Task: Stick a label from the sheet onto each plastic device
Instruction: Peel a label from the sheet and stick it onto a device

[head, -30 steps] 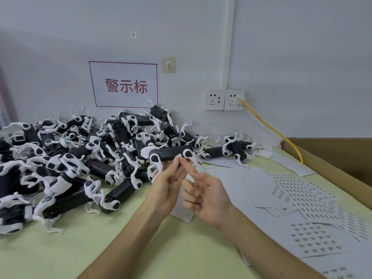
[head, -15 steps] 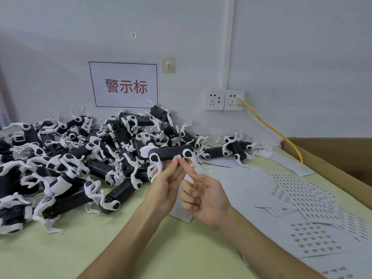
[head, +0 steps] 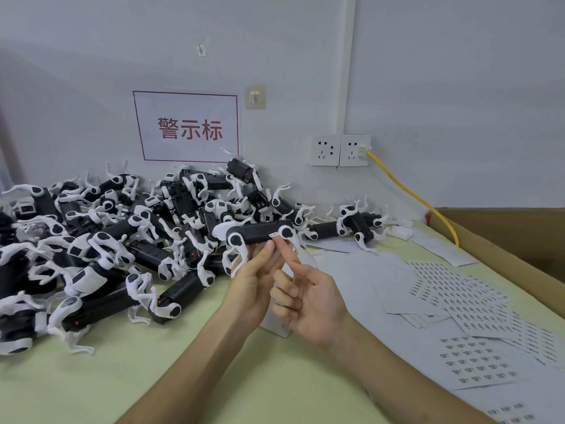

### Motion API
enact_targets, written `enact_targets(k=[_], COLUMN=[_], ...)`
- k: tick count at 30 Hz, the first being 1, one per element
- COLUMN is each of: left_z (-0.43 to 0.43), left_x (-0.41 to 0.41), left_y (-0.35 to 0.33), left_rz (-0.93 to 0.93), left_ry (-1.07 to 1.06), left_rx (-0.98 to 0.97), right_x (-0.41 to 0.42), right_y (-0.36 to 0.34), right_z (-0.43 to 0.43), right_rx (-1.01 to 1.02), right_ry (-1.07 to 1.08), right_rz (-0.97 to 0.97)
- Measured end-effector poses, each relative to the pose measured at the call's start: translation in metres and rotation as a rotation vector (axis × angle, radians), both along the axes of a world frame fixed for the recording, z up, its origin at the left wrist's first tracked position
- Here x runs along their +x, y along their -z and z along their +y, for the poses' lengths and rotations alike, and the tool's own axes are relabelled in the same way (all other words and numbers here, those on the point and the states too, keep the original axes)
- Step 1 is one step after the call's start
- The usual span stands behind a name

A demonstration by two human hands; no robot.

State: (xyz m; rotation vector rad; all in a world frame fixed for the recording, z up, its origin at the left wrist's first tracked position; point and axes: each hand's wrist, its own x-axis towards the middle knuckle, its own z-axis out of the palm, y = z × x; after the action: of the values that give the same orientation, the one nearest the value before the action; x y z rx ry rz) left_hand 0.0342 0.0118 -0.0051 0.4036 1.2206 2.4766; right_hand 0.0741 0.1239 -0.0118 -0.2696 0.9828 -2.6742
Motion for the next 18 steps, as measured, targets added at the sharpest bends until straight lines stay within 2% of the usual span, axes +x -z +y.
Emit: enact_targets(k=[14,18], left_z=[-0.001,-0.001], left_x=[0.005,0.005], left_y=[-0.001,0.0], left_rz=[-0.062,-0.158], left_ry=[-0.019,0.001], left_rx=[-0.135,-0.158], right_x=[0.002,0.006], right_y=[0.004,0.002], right_z=[-0.01,-0.013], right_rx=[-0.044,-0.043], right_ry=[-0.02,-0.01], right_rz=[-0.03,-0.028])
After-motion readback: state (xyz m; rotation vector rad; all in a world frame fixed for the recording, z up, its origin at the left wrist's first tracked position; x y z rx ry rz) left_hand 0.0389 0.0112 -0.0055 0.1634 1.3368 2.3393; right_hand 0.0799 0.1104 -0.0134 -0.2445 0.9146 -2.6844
